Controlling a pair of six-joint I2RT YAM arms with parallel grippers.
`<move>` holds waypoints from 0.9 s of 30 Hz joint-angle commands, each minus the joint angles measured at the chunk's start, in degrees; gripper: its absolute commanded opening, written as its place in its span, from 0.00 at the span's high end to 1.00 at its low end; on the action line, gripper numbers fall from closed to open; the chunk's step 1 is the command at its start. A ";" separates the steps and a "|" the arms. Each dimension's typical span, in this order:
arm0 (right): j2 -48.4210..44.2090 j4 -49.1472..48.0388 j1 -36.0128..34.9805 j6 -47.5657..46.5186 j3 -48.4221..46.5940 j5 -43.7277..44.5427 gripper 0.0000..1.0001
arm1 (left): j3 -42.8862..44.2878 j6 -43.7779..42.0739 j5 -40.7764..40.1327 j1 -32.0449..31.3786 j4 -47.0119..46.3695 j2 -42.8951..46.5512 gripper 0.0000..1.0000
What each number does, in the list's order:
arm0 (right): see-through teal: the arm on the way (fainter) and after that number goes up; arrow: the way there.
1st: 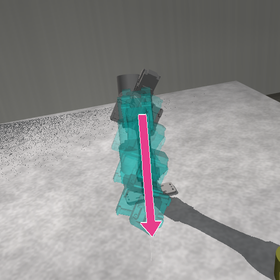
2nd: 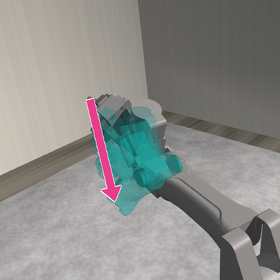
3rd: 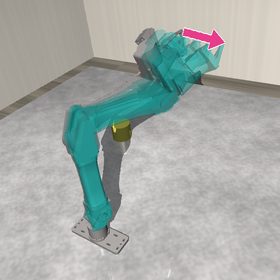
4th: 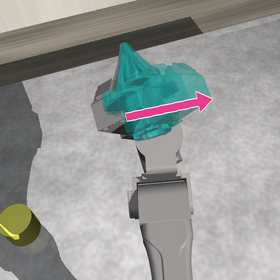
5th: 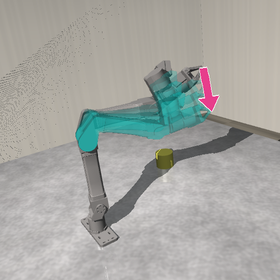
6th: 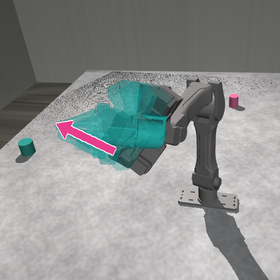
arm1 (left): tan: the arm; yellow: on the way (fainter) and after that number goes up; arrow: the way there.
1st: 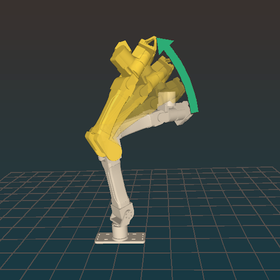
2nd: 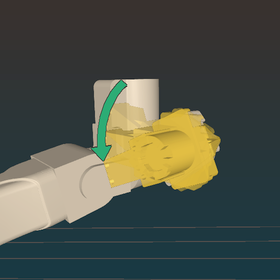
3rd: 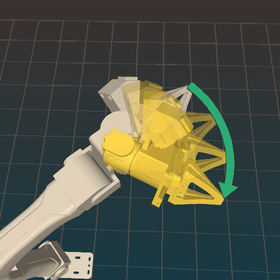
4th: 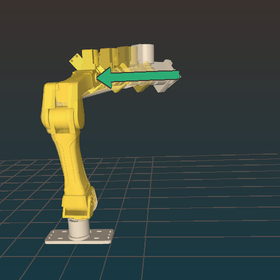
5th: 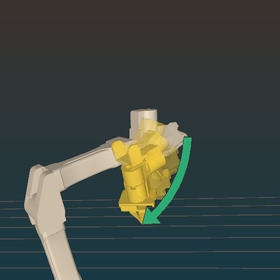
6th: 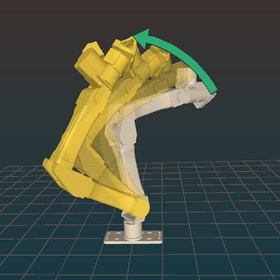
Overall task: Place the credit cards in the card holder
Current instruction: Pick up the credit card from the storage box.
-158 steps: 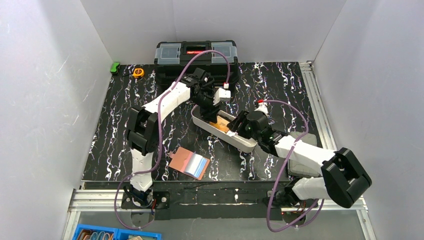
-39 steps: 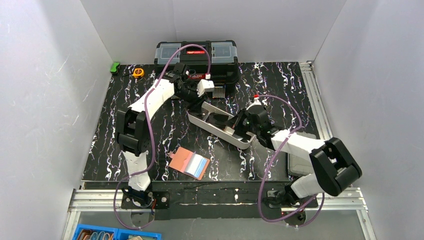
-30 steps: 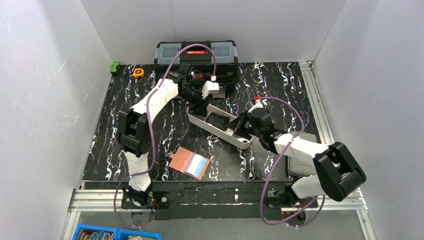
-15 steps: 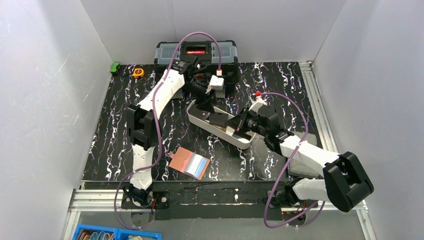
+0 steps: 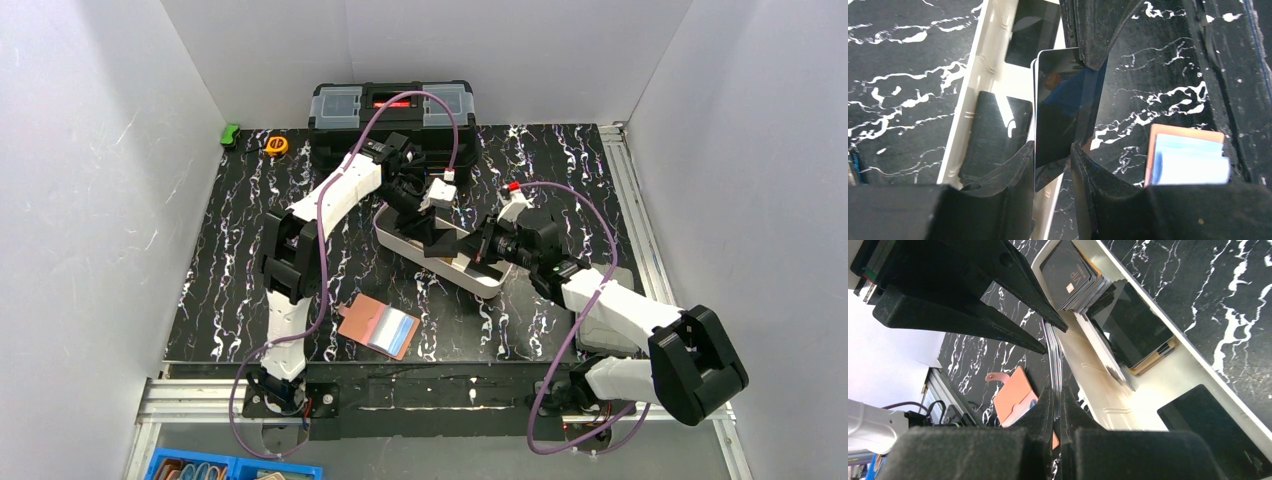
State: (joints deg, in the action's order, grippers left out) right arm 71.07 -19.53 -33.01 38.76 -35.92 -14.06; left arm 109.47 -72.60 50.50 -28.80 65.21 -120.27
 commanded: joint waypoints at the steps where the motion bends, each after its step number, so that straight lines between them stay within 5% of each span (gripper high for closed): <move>1: -2.59 -3.31 0.26 -0.88 -3.90 0.32 0.99 | 0.60 3.62 0.71 -0.30 -7.33 3.72 0.86; 4: -3.01 -2.64 0.26 -1.33 -3.81 1.35 0.99 | 2.18 4.98 0.85 -0.30 -7.81 2.75 1.00; 12: -4.07 1.12 0.23 -5.17 -3.20 5.54 0.83 | 9.40 6.89 -1.35 -0.14 -5.21 -0.59 1.00; 18: -5.11 3.72 0.32 -7.07 -1.81 7.86 0.62 | 10.92 5.77 -2.78 0.14 -2.80 -1.39 1.00; 27: -6.53 4.17 0.76 -7.78 -0.56 8.47 0.61 | 7.69 5.49 -2.86 0.14 -1.15 1.09 1.00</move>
State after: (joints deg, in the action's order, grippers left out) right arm 66.92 -14.72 -32.36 32.58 -36.82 -6.15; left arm 118.52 -66.24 46.50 -28.93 61.56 -121.45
